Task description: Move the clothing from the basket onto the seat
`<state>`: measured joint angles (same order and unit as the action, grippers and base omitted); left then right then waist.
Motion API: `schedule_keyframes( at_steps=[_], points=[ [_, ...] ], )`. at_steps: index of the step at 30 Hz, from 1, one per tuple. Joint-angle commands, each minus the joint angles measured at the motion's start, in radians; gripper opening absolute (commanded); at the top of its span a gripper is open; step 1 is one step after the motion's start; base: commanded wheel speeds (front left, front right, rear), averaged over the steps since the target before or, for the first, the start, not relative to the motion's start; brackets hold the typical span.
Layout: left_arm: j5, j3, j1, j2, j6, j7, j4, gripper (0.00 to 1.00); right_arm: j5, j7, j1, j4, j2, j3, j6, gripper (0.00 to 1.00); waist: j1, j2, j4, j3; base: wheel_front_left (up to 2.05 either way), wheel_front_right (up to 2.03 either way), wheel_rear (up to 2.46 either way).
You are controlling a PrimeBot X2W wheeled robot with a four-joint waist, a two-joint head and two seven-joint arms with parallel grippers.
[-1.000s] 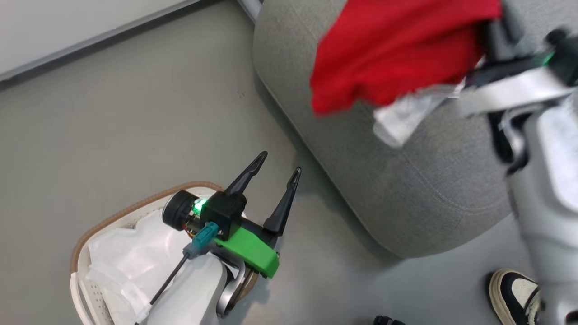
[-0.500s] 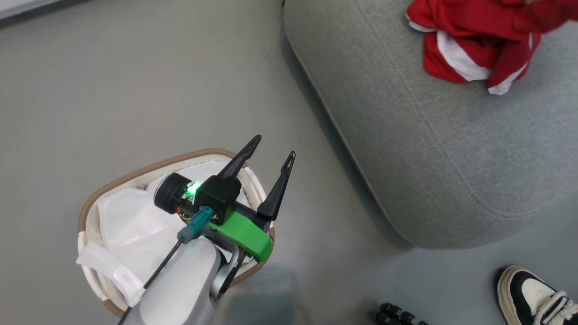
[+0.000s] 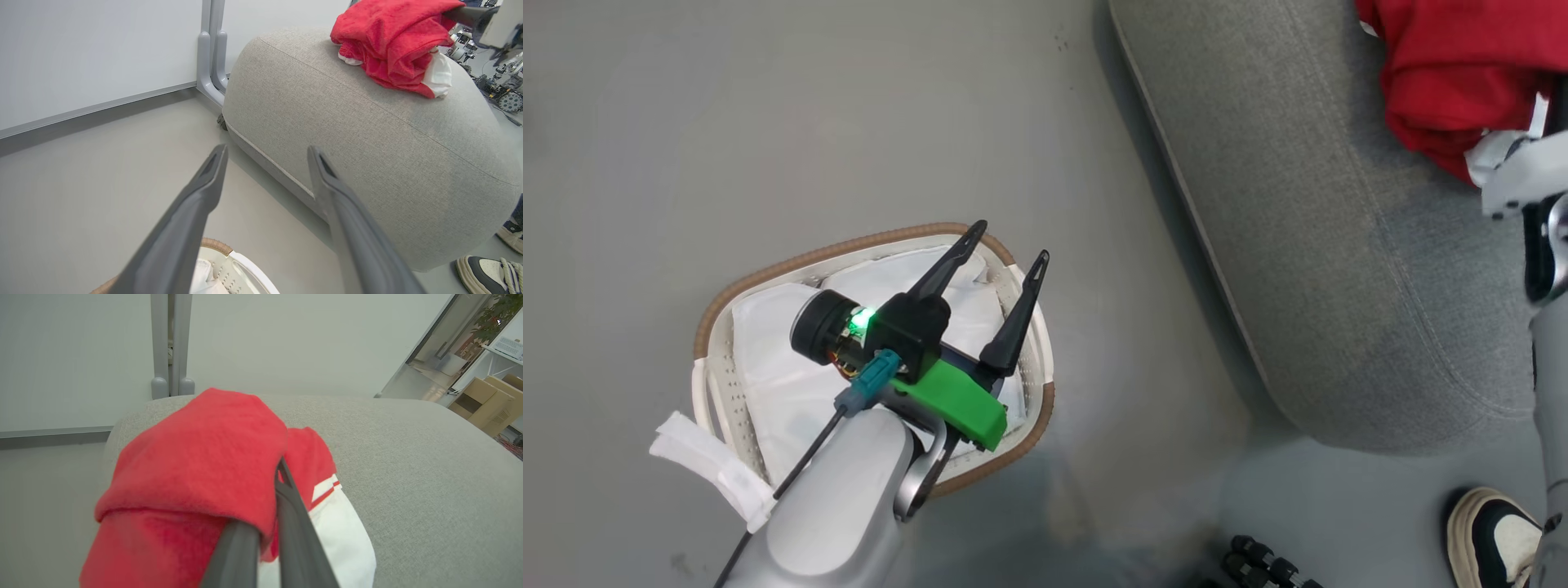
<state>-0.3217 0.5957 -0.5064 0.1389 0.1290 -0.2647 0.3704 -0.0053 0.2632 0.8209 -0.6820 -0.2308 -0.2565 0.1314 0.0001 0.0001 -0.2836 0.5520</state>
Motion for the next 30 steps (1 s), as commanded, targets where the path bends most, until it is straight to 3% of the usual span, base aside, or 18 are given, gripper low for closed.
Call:
schedule_keyframes(
  at_steps=[1, 2, 3, 15, 23, 30],
  points=[
    [-0.007, -0.006, -0.011, 0.004, 0.002, 0.001, 0.005, 1.0, -0.007, 0.002, -0.031, 0.005, 0.003, -0.015, -0.001, 0.69, -0.0001, -0.0001, 0.005, -0.009, 0.0, 0.0, 0.0],
    [-0.009, -0.01, -0.006, 0.005, 0.002, 0.001, 0.007, 1.0, -0.006, 0.002, -0.049, 0.011, 0.005, -0.027, -0.001, 0.95, -0.0001, -0.0001, 0.005, -0.014, 0.0, 0.0, 0.0],
    [-0.009, -0.014, -0.001, 0.006, 0.002, 0.001, 0.008, 1.0, -0.008, 0.002, -0.062, 0.014, 0.007, -0.033, -0.001, 1.0, -0.0001, -0.0001, 0.005, -0.02, 0.0, 0.0, 0.0],
    [-0.007, -0.102, 0.091, -0.013, 0.002, 0.001, 0.026, 1.0, -0.008, 0.002, -0.247, 0.062, 0.037, -0.067, -0.001, 1.0, -0.0001, -0.0001, -0.01, -0.14, 0.0, 0.0, 0.0],
    [0.038, -0.233, 0.193, -0.033, 0.002, 0.0, 0.002, 1.0, 0.023, 0.002, -0.353, 0.118, 0.063, 0.119, -0.001, 1.0, -0.0001, -0.0001, 0.01, -0.22, 0.0, 0.0, 0.0],
    [0.098, -0.342, 0.254, -0.058, -0.004, 0.001, -0.02, 1.0, 0.082, 0.002, -0.399, 0.213, 0.109, 0.262, -0.001, 1.0, -0.0001, -0.0001, 0.084, -0.269, 0.0, 0.0, 0.0]
  ],
)
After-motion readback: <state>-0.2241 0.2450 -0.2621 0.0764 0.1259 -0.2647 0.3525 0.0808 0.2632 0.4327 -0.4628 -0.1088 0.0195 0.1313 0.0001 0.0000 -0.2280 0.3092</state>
